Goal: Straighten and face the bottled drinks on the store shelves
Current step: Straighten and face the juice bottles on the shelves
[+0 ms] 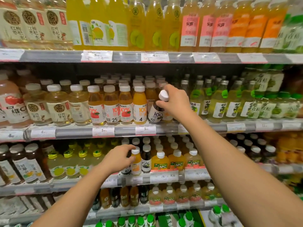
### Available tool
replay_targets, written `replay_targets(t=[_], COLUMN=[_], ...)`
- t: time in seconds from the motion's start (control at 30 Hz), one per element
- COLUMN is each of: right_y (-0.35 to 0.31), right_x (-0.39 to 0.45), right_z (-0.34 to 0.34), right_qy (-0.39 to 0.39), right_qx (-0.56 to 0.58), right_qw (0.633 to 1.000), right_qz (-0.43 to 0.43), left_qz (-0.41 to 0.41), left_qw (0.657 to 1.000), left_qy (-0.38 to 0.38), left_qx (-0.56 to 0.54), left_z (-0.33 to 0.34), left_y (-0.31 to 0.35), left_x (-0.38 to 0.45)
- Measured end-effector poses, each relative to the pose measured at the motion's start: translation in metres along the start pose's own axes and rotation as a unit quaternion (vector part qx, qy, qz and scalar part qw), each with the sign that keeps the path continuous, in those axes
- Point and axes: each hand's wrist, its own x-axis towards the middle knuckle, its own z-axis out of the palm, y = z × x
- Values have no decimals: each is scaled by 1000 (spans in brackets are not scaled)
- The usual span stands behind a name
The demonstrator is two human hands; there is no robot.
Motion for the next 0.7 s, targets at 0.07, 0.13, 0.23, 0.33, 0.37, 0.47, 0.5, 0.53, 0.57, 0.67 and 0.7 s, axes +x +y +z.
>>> replay_targets(t=[0.07, 0.13, 0.23, 0.33, 0.37, 0.47, 0.5, 0.53, 0.57, 0.67, 0.7], right_y=[5, 10, 16, 18, 20, 26, 28, 31, 33, 42, 44], right_x=[-10, -24, -45, -64, -71, -95, -102, -109, -115, -127, -129], right_z=[-2, -3, -6, -13, -17, -22, -21, -19, -18, -18, -19], right_qy=[10, 20, 43, 76, 90, 130, 133, 130, 124, 107, 100], right_qx=[15, 22, 50, 78, 90, 141, 152, 158, 163, 174, 174], right_qw=[1000, 999, 997, 994, 992, 981, 979, 978, 978, 978, 978], right_qz=[12, 19, 29, 20, 21, 23, 26, 32, 38, 49, 53], left_qz=[6, 10, -1, -19, -23, -27, -28, -29, -31, -49, -60], left_qw=[1000, 1000, 999, 998, 998, 998, 998, 998, 998, 997, 997], left_qy=[-13, -21, -33, -36, -37, -36, -37, -40, -44, -39, -35], left_qx=[4, 19, 33, 39, 39, 37, 37, 37, 35, 33, 32], left_z=[7, 15, 28, 39, 42, 52, 55, 58, 61, 67, 67], left_y=[1, 1, -1, -5, -6, -6, -6, -7, -6, -6, -6], left_x=[12, 24, 37, 46, 49, 57, 59, 62, 63, 68, 70])
